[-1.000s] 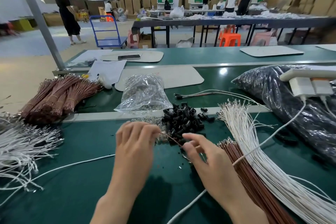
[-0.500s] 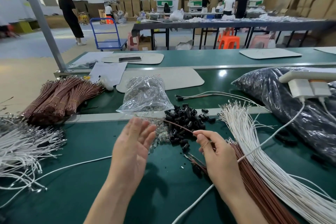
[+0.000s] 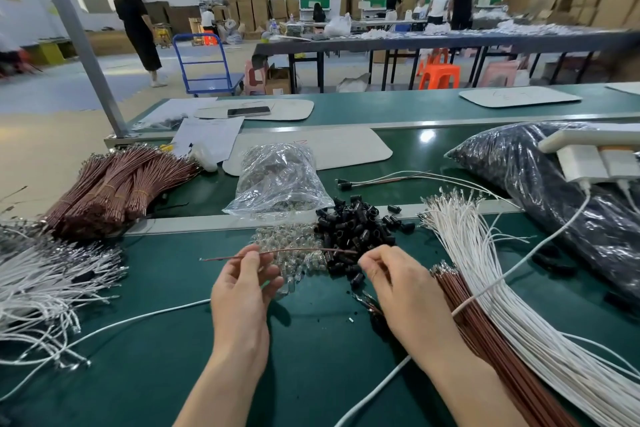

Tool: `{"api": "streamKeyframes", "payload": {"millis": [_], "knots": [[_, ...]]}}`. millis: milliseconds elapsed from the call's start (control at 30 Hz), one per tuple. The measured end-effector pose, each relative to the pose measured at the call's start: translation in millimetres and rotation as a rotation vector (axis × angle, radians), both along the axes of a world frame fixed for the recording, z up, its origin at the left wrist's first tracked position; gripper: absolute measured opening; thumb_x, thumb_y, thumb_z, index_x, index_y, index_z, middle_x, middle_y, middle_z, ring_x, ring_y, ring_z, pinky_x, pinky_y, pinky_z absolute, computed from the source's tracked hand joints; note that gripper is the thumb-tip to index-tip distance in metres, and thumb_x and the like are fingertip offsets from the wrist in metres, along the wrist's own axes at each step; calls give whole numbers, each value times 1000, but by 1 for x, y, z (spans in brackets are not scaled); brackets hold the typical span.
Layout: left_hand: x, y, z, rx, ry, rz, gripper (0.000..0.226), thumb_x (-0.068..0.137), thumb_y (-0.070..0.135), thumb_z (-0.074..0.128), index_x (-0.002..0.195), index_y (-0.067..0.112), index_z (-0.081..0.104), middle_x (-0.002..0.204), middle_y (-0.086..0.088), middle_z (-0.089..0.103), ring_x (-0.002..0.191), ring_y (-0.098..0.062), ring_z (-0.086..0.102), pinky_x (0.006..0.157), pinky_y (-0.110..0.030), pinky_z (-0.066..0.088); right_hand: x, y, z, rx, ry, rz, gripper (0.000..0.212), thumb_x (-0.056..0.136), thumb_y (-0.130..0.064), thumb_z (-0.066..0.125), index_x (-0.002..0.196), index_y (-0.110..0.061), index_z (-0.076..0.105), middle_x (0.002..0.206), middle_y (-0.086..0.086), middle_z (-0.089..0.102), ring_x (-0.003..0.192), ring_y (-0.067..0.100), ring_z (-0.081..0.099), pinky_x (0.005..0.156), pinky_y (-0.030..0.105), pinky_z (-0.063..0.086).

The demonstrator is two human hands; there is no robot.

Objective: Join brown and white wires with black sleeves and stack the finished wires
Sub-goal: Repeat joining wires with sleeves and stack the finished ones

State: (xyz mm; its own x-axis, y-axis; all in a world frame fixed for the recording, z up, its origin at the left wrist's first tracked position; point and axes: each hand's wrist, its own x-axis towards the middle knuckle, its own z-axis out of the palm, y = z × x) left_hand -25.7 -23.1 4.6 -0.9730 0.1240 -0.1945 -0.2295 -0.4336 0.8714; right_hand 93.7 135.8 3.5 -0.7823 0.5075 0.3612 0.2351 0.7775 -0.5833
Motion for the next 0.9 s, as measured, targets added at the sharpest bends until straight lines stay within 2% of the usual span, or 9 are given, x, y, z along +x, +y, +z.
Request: {"api": "streamKeyframes", "payload": {"millis": [200, 333, 500, 567, 667, 767, 833, 900], "knots": [[-1, 6, -7, -53, 90, 24, 9, 103, 14, 56, 102, 20, 63, 79, 4, 73, 61, -8, 63, 53, -19, 53, -6, -9, -9, 220, -231, -7, 33, 94, -59, 51, 122, -41, 55, 108, -15, 52, 101, 9, 53, 88, 29, 37], [3, 8, -6, -66, 153, 5, 5, 102, 18, 59, 104, 18, 64, 86, 2, 76, 66, -9, 65, 54, -21, 54, -8, -8, -10, 225, -265, -40, 31, 98, -52, 49, 126, -41, 51, 114, -15, 54, 110, 10, 50, 93, 29, 34], [7, 11, -1, -17, 164, -26, 7, 102, 21, 59, 103, 16, 63, 93, 0, 77, 72, -11, 67, 56, -23, 55, -7, -9, -10, 230, -239, -11, 22, 99, -40, 51, 121, -39, 51, 110, -15, 54, 105, 9, 51, 91, 27, 37], [7, 10, 2, 26, 163, -42, 12, 100, 27, 59, 99, 16, 64, 94, 0, 77, 73, -11, 68, 57, -22, 56, -5, -8, -9, 57, -76, 14, 24, 97, -27, 58, 118, -37, 52, 104, -17, 57, 98, 3, 56, 85, 20, 42], [7, 9, 4, 52, 170, -80, 19, 92, 36, 60, 95, 18, 65, 95, 0, 77, 74, -10, 69, 59, -22, 57, -1, -4, 1, -407, 223, 17, 29, 94, -16, 64, 111, -38, 56, 98, -16, 66, 97, -2, 64, 79, 10, 48], [7, 9, 1, 44, 192, -99, 21, 91, 37, 61, 96, 18, 64, 95, -1, 77, 75, -10, 70, 59, -22, 57, -1, 0, 10, -814, 399, 25, 25, 95, -10, 65, 109, -30, 69, 101, -13, 74, 97, 7, 72, 82, 12, 52], [6, 10, -1, 3, 233, -89, 22, 90, 39, 60, 97, 18, 63, 96, -2, 78, 75, -10, 69, 59, -22, 56, -1, 4, 13, -1114, 528, 33, 23, 94, -4, 64, 107, -21, 75, 100, -3, 76, 97, 13, 73, 83, 17, 56], [7, 11, -3, -47, 289, -73, 25, 89, 40, 60, 98, 17, 62, 96, -1, 77, 75, -9, 69, 59, -22, 56, 0, 7, 15, -1303, 629, 40, 23, 92, 0, 62, 105, -12, 77, 98, 6, 76, 93, 17, 73, 82, 21, 58]]}}
